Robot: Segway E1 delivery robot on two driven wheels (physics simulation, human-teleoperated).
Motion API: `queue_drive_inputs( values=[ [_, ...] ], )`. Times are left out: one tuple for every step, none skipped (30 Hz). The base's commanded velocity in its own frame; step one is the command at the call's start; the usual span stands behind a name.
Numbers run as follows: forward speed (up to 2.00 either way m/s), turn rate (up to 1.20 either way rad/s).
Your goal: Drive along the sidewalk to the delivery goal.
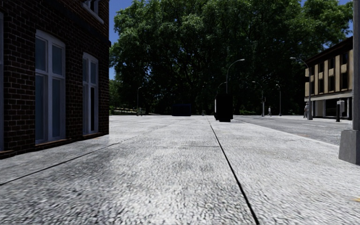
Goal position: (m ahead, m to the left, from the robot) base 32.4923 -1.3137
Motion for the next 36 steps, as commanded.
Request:
queue_drive_inputs(
  values=[
    [2.0,0.0],
    [2.0,0.0],
    [2.0,0.0],
    [2.0,0.0],
    [2.0,0.0],
    [2.0,0.0],
    [2.0,0.0],
    [2.0,0.0],
    [2.0,0.0],
    [2.0,0.0],
    [2.0,0.0],
    [2.0,0.0],
    [2.0,0.0],
    [2.0,0.0],
    [2.0,-0.01],
    [2.0,-0.02],
    [2.0,-0.02],
    [2.0,-0.02],
    [2.0,-0.02],
    [2.0,-0.02],
    [2.0,-0.03],
    [2.0,-0.03],
    [2.0,-0.03],
    [2.0,-0.03],
    [2.0,-0.03],
    [2.0,-0.03],
    [2.0,-0.03],
    [2.0,-0.05],
    [2.0,-0.09],
    [2.0,-0.11],
    [2.0,-0.12],
    [2.0,-0.12],
    [2.0,-0.12],
    [2.0,-0.12],
    [2.0,-0.12],
    [2.0,-0.12]
  ],
)
